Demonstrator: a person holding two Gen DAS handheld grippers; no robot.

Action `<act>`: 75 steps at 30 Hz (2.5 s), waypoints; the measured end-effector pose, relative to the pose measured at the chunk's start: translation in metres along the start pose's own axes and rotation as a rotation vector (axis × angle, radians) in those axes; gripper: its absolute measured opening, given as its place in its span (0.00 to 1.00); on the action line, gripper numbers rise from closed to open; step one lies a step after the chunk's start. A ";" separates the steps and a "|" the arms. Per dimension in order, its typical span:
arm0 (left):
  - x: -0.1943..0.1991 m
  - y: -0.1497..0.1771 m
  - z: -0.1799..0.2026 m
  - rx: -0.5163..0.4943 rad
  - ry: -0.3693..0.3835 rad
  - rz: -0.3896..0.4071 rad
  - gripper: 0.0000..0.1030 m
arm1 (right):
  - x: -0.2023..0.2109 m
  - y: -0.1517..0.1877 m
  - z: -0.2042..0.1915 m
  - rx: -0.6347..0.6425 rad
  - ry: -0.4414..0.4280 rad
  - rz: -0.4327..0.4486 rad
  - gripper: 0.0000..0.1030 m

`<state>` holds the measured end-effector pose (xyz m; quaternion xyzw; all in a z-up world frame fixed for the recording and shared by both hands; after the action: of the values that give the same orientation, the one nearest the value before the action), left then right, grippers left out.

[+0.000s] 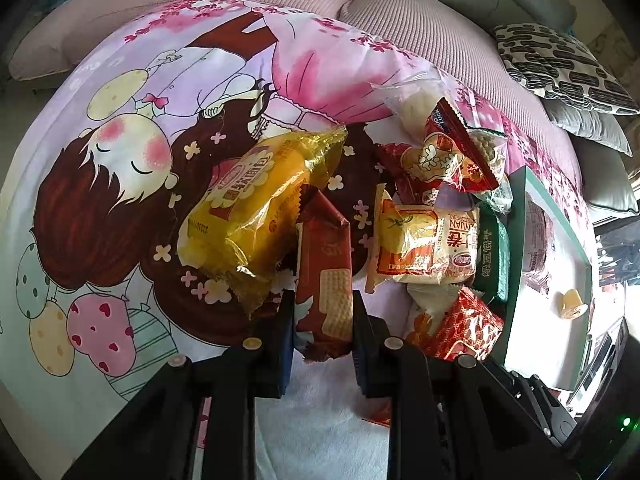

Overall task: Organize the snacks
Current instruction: 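Grasp a small red-and-white packet with the left gripper while the right holds the red packet, then carry both packets to the tray and open both grippers to release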

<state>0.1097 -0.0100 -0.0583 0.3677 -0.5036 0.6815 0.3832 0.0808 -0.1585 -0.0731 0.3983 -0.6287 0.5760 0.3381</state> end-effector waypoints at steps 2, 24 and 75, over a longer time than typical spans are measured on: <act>-0.001 0.000 0.000 0.000 0.000 -0.001 0.25 | 0.000 0.000 0.002 -0.001 0.000 -0.004 0.65; 0.000 0.000 0.001 0.007 0.016 -0.006 0.25 | 0.009 0.023 -0.009 -0.004 0.015 0.051 0.52; 0.073 -0.010 0.035 -0.066 0.069 0.195 0.25 | 0.092 0.002 0.075 -0.242 -0.068 0.291 0.42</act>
<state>0.0907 -0.0306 0.0179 0.2804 -0.5456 0.7107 0.3443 0.0396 -0.2431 -0.0012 0.2789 -0.7554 0.5251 0.2755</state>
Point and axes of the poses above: each gripper's, at about its wrist camera, not at the fingertips, and x roughly against the way its jaws point, z to its right, y to its underside, the point moved 2 cm from there along -x, roughly the way its jaws point, and after that the axes turned 10 degrees about z, right-handed, at the moved point
